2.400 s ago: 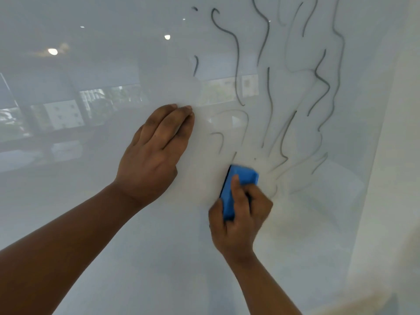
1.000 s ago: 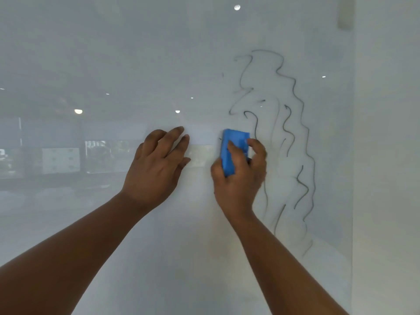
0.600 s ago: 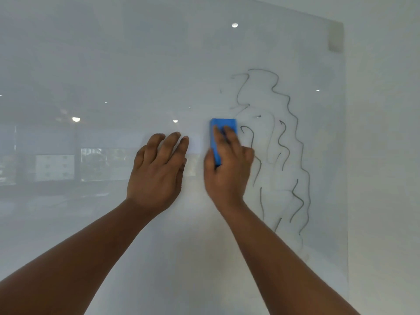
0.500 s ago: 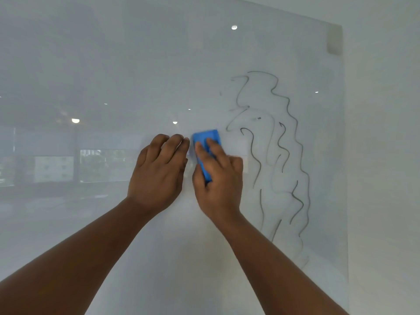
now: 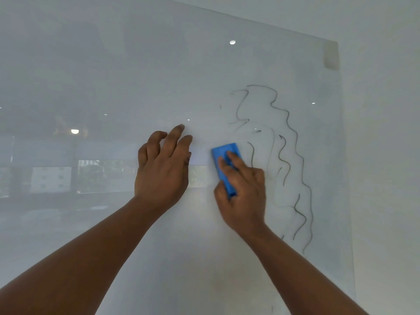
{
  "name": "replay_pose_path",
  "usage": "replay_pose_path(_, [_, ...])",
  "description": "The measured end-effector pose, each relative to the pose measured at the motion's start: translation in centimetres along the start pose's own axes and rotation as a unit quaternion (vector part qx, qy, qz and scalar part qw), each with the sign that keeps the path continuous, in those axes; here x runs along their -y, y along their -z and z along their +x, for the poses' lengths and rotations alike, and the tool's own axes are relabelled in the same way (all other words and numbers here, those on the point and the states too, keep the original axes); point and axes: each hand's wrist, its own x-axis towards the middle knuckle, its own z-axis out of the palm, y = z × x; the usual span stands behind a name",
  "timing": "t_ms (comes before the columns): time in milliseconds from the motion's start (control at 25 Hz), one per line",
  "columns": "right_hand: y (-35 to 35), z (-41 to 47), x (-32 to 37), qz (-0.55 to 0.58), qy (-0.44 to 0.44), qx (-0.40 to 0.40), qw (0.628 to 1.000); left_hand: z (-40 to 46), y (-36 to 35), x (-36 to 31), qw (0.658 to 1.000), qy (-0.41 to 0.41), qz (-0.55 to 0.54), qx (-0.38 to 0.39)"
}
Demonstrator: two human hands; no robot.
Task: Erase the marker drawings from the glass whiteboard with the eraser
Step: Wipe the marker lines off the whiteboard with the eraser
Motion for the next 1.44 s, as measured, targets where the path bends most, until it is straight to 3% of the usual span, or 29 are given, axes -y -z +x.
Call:
replay_pose_path(120, [0.2, 5.5, -1.5, 0.029, -0.167, -0.072, 0.983, 0.2, -0.5, 0.2, 1.0, -0.014, 0.017, -0.001])
replay_pose_path(160, [-0.3, 7.3, -0.6, 0.038, -0.179, -0.078, 0.98, 0.4, -0.7, 0.2, 1.0, -0.017, 0.019, -0.001])
replay_pose_path(320, [-2.0, 6.3, 1.6, 0.022, 0.032, -0.017, 0.999, 2.3, -0.6, 0.4, 0.998, -0.06, 0.013, -0.025])
replay_pose_path(360, [-1.4, 6.4, 0.6, 0.028, 0.042, -0.017, 0.999, 3.2, -0.5, 0.5, 0.997, -0.074, 0.008, -0.029])
replay_pose_path(520, [0.2, 14.0, -2.0, 0.0, -0.146, -0.085, 0.986, 4.9, -0.6, 0.1, 0.999, -0.047, 0.027, -0.007])
replay_pose_path(560, [-0.2, 15.5, -1.2, -0.009, -0.139, -0.08, 0.987, 5.0, -0.8, -0.2, 0.999, -0.036, 0.032, -0.008])
replay_pose_path(720, [-1.4, 12.8, -0.4, -0.001, 0.052, -0.039, 0.998, 6.6, -1.1, -0.6, 0.999, -0.029, 0.03, -0.022])
replay_pose_path(760, [-0.7, 12.9, -1.6, 0.011, 0.038, -0.048, 0.998, 7.2, -1.3, -0.7, 0.999, -0.028, 0.03, -0.024])
replay_pose_path(880, [0.0, 16.0, -2.2, 0.027, -0.125, -0.086, 0.988, 8.5, -1.6, -1.2, 1.0, 0.006, 0.016, -0.023])
replay_pose_path(920, [-0.4, 16.4, -1.1, 0.018, -0.103, -0.078, 0.991, 8.6, -1.8, -1.4, 1.0, 0.015, 0.015, -0.019])
replay_pose_path(1040, [-1.2, 14.1, -0.5, 0.01, 0.093, -0.011, 0.996, 8.4, -1.9, -1.3, 0.999, 0.031, 0.023, -0.019])
replay_pose_path(1080, [-0.4, 14.1, -1.9, 0.013, 0.103, -0.011, 0.995, 8.3, -1.8, -1.2, 0.999, 0.034, 0.028, -0.02])
replay_pose_path(1200, [1.4, 16.7, -4.6, 0.037, -0.11, -0.082, 0.99, 8.2, -1.7, -1.4, 0.998, 0.031, 0.052, -0.011])
replay_pose_path(1240, [1.0, 16.9, -4.0, 0.034, -0.137, -0.088, 0.986, 8.3, -1.7, -1.6, 0.998, 0.027, 0.06, -0.007])
replay_pose_path(1360, [-0.3, 14.9, -3.0, 0.007, 0.016, -0.041, 0.999, 8.5, -1.6, -1.6, 0.998, 0.023, 0.06, 0.003])
replay_pose_path(1400, [0.2, 14.9, -4.1, 0.015, 0.029, -0.033, 0.999, 8.6, -1.6, -1.7, 0.998, 0.024, 0.054, 0.003])
replay_pose_path(1440, [0.9, 15.6, -5.5, 0.025, -0.02, -0.053, 0.998, 8.7, -1.7, -1.9, 0.999, 0.022, 0.044, 0.005])
